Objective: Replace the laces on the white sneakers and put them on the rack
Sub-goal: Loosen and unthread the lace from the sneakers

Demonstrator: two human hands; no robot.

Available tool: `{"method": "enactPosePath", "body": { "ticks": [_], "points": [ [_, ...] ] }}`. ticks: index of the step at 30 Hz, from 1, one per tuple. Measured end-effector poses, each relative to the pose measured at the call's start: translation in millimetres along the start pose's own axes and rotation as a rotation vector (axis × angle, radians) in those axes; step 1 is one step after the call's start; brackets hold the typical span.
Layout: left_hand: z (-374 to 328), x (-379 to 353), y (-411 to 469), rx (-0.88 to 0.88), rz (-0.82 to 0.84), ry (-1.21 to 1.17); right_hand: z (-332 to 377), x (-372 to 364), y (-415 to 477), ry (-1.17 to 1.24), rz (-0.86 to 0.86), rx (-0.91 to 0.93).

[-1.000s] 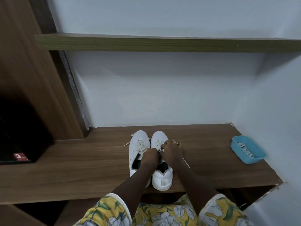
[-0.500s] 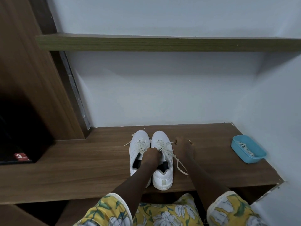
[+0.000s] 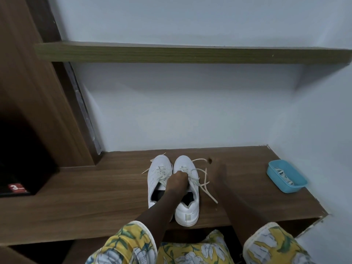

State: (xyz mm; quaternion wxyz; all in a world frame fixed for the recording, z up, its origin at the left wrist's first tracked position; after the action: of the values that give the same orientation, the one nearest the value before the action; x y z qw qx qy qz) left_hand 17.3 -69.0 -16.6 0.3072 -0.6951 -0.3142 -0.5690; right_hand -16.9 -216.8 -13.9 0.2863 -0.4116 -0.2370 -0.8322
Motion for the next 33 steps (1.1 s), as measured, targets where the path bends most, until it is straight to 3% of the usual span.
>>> {"method": "enactPosePath", "body": {
  "ticks": [8, 15, 19, 28, 30, 33],
  "points": [
    [2.2, -3.5, 8.1, 0.012, -0.037, -0.012, 21.0, -21.1, -32.0, 0.072, 0.329, 0.235],
    [13.5, -4.7, 12.1, 0.155, -0.101, -0.269, 16.3, -26.7, -39.5, 0.101, 0.279, 0.345],
    [20.1, -8.3, 14.1, 0.277, -0.13, -0.443, 19.9, -27.0, -46.2, -0.013, 0.301, 0.428],
    [50.4, -28.4, 9.5, 0.582, -0.052, -0.891, 20.6, -29.2, -44.3, -0.003, 0.349, 0.367],
    [49.1, -26.9, 8.9, 0.562, -0.069, -0.875, 19.6, -29.4, -44.4, -0.009, 0.35, 0.366],
    [34.0, -9.3, 9.8, 0.377, -0.155, -0.762, 21.6, -30.0, -43.4, -0.016, 0.365, 0.367]
  ]
}}
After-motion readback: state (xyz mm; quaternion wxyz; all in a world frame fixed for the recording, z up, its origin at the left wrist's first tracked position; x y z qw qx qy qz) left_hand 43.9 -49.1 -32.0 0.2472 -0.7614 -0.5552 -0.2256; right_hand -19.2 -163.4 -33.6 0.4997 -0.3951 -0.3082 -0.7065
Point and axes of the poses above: each hand's wrist, its own y-axis towards the middle knuckle, its own x-axis out of the back of the hand, z = x × y, the point moved 6 cm from there along y, towards the middle knuckle
